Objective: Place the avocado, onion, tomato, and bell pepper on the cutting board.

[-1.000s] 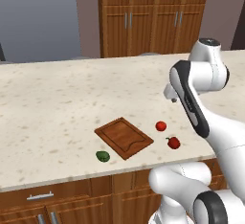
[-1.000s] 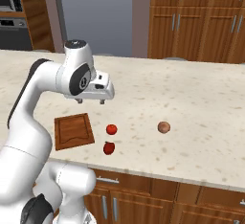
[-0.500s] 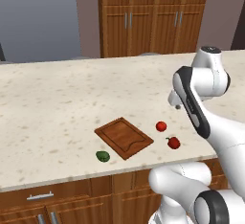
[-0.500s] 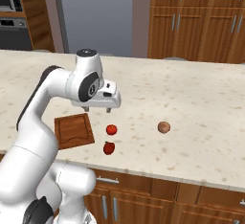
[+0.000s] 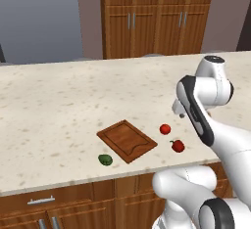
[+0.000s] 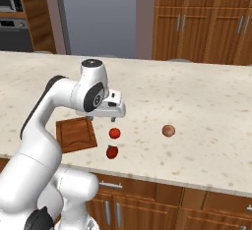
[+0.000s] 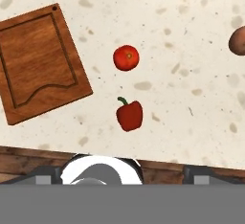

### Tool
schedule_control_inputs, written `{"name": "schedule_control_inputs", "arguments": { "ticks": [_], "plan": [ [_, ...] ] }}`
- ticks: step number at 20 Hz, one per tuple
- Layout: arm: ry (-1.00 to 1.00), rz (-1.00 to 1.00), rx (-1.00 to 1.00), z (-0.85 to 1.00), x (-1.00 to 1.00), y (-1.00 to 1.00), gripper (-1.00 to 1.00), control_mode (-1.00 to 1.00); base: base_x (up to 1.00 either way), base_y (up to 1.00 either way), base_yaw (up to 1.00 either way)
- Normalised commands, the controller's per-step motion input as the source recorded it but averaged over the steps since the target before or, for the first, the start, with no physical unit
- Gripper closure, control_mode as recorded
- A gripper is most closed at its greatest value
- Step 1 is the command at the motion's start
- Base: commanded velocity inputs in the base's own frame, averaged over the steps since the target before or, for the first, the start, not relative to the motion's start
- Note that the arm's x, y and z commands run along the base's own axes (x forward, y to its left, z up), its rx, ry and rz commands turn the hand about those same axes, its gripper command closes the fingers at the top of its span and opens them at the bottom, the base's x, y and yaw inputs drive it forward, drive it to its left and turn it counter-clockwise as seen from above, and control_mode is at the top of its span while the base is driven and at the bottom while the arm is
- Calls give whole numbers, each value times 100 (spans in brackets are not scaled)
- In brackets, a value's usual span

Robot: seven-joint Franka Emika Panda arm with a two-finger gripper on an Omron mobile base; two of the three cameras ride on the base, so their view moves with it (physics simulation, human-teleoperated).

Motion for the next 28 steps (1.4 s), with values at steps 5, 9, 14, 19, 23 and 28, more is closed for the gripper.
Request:
{"name": "schedule_control_inputs", "arguments": {
  "ticks": [5,9,14,19,23,28],
  "plan": [
    [0,0,0,-26,0,0,-100,-100,0,0,0],
    [0,0,0,-23,5,-1,-100,-100,0,0,0],
    [1,0,0,-21,9,-8,-100,-100,0,0,0],
    [4,0,0,-25,15,-13,-100,-100,0,0,0],
    [3,0,0,-27,1,-1,-100,-100,0,0,0],
    [5,0,0,-32,7,0,-100,-100,0,0,0]
  ]
}}
